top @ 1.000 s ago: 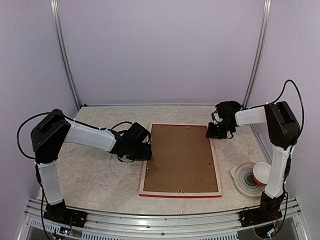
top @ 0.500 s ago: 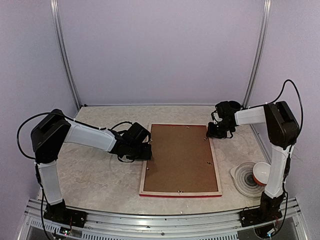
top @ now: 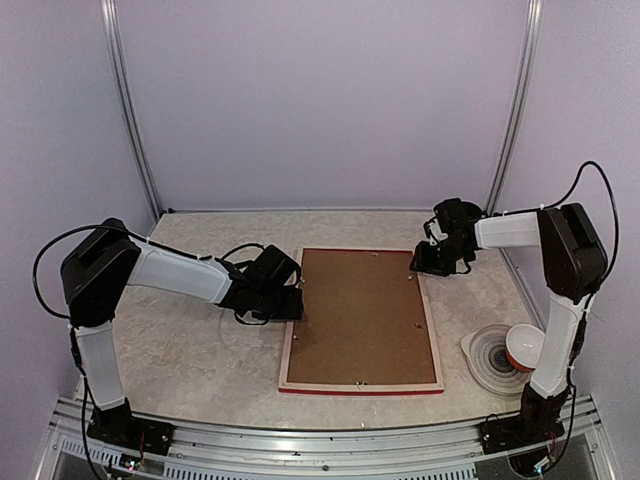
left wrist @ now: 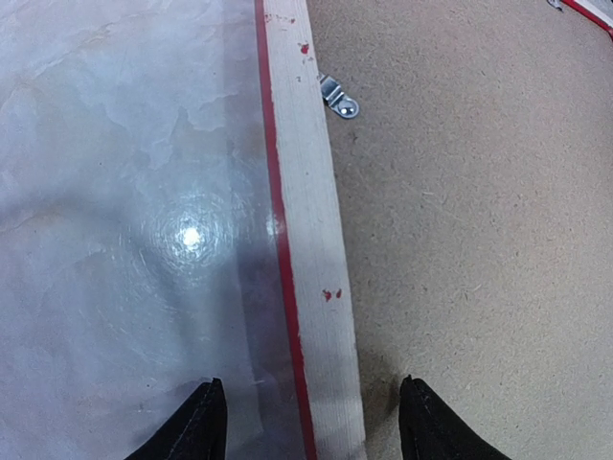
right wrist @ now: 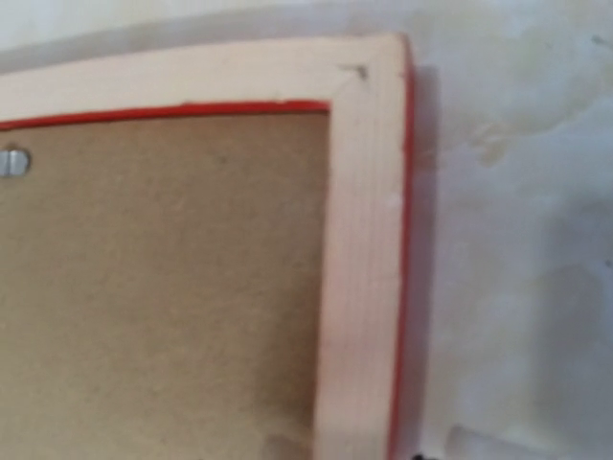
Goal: Put the photo into the frame
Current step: Press the fastener onto the backboard.
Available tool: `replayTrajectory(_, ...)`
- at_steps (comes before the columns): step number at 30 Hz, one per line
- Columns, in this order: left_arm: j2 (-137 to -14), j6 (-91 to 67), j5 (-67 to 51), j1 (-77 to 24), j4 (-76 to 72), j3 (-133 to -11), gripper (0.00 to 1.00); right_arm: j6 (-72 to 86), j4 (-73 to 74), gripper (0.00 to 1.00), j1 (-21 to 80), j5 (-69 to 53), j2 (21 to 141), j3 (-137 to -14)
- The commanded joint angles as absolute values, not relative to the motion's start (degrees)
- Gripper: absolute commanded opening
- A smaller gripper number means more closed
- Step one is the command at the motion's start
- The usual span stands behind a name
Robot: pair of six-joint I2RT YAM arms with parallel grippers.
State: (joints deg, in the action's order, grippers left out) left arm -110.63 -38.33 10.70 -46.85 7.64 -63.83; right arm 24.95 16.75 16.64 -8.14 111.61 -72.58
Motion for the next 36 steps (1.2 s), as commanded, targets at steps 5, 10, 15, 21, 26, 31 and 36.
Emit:
replayTrajectory(5,-109.41,-38.33,10.28,-46.49,7.64,-63.11,0.61,26.25,18.0,0.5,17.41,-9.3,112.8,-72.6)
replayTrajectory(10,-109.27,-38.19,10.59,-46.45,8.06,-63.03,0.61,26.37,17.82,0.49,17.9,-8.96,114.53,-72.86)
replayTrajectory(15,-108.99,-38.21,10.73,-46.41,8.26,-63.06,0.61,26.17,18.03,0.44,17.87,-8.47,115.38,-72.43)
replayTrajectory(21,-109.14,-38.14,10.71,-46.41,8.42,-63.44,0.61,26.18,17.48,0.39,17.86,-8.13,114.65,-71.5)
replayTrajectory(26,-109.29,-38.06,10.66,-46.4,8.39,-63.54,0.61,25.86,17.41,0.37,17.84,-7.57,113.76,-70.55)
replayTrajectory(31,-109.43,-38.14,10.62,-46.41,8.38,-63.33,0.61,25.4,17.49,0.33,17.84,-7.33,113.73,-70.27)
replayTrajectory(36,-108.96,-38.14,10.9,-46.31,8.29,-62.86,0.61,25.44,17.25,0.27,17.84,-7.23,113.73,-70.01)
